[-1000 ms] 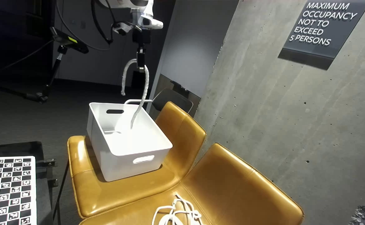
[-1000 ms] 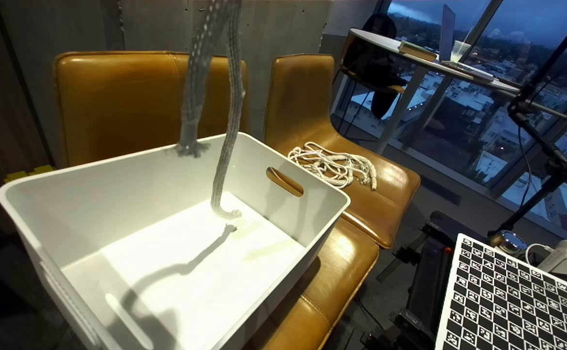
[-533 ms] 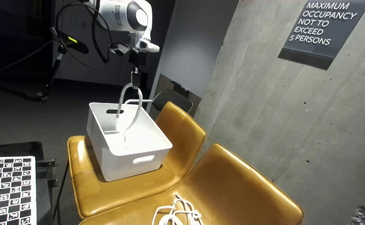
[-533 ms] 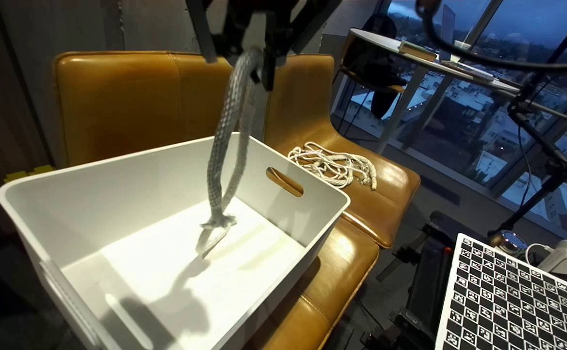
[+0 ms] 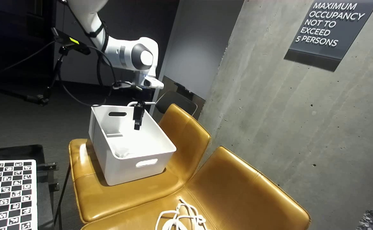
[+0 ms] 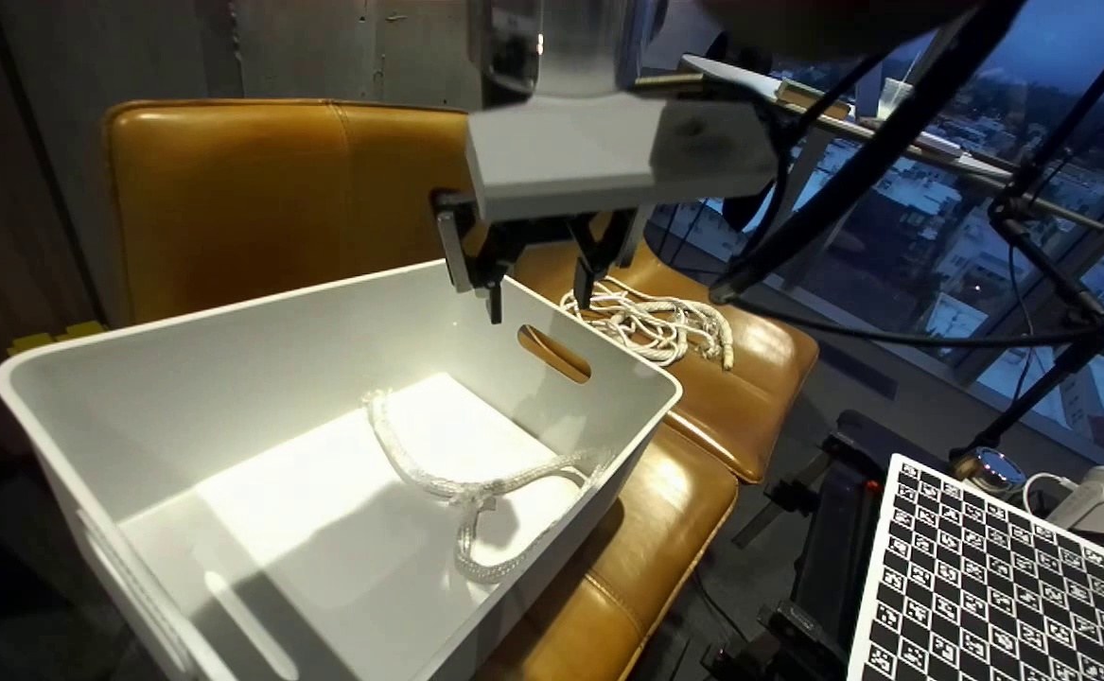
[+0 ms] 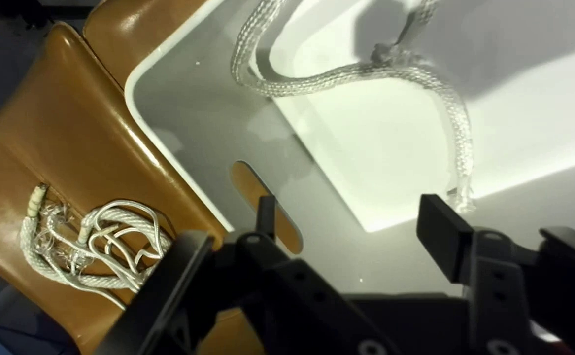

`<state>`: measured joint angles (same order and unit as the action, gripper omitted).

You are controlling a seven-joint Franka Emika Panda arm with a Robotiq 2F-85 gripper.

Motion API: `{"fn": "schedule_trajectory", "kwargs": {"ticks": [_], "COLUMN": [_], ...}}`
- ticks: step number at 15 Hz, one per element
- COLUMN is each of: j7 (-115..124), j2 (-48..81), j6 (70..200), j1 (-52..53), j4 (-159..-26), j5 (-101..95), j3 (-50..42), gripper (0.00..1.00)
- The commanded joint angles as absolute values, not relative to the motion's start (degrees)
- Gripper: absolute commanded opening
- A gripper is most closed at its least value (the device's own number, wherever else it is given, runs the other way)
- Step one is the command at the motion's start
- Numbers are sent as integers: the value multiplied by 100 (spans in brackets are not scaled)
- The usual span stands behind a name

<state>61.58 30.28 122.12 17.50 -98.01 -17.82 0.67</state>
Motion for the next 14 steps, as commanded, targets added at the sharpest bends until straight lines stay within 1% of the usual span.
{"fn": "schedule_trajectory", "kwargs": {"ticks": [1,4,10,14], "j7": [6299,6361,6540,6268], "j2": [3522,3976,4178,4233], "j6": [12929,13181,13105,13042], "j1": [1526,1379,1472,1472], "j4": [-9833,-9490,-8959,-9056], "j5": [-1793,-1515,-1037,-1086], "j3": [-261,-428,-414,-452], "gripper": [100,100,100,100]}}
